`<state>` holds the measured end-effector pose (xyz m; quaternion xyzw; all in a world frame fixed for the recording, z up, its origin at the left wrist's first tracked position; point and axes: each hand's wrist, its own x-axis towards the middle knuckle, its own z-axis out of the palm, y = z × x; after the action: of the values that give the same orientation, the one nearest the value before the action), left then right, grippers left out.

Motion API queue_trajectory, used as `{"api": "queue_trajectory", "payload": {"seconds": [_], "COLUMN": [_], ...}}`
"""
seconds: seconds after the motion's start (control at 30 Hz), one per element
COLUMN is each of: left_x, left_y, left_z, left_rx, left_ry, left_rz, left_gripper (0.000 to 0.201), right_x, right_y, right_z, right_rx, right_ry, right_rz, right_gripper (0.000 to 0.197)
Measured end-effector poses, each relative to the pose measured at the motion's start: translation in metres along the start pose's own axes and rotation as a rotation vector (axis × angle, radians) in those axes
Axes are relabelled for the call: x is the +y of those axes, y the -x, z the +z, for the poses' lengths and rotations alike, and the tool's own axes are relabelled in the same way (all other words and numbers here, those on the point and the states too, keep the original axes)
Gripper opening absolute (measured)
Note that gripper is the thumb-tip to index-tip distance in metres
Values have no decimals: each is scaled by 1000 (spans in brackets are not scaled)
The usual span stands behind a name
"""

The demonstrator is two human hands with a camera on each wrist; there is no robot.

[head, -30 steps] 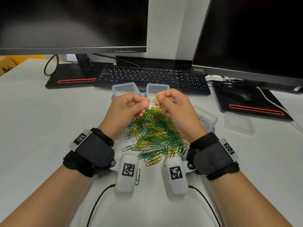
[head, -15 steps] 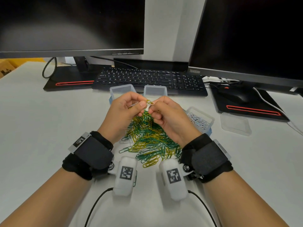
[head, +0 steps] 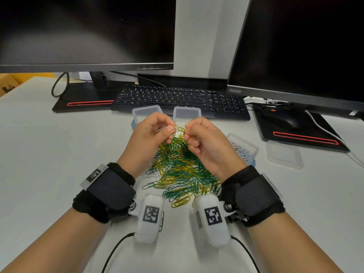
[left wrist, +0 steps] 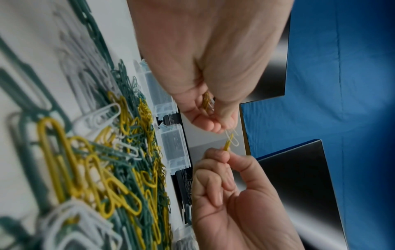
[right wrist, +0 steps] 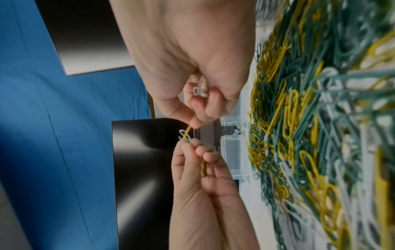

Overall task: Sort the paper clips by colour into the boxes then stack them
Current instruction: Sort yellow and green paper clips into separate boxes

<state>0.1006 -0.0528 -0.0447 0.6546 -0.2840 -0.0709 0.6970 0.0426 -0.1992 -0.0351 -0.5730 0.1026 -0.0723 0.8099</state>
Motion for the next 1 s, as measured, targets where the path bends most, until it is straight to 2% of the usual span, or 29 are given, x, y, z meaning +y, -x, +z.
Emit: {"api": "queue_trajectory", "payload": {"seconds": [0.13,0.27,0.4,0.53,0.77,0.87,0.97,1.0], "left_x": [2,0,-1,-2,1,2,4,4], "left_y": [2,1,0,0,2,0,-1,-1], "left_z": [1,0,-2,-1,1,-3,-6,-6], "left_rx": [-33,7,46,55,40,74,63,59], "left_ry": [-32,-39,-60,-57,-65,-93,-103,-90], "left_rz": [15,1,-25,-66,-94,-98,-113,-122], "left_gripper": [8,9,7,7,6,10,9,9], "right_x": [0,-1,-2,-6,-11,-13,-14,-14], "right_y": [2,2,2,1,2,1,1,0], "right_z": [1,2,-1,-6,-9,-12,-12,-13], "right_rx": [-9,-9,9,23,-13,-9,-27,-7], "right_ry": [24,88,288,412,358,350,361,349], "right_rz": [-4,-41,-110,-87,-22,-31,-51,-50], "right_gripper": [20,19,16,19,5,9,1,4]}}
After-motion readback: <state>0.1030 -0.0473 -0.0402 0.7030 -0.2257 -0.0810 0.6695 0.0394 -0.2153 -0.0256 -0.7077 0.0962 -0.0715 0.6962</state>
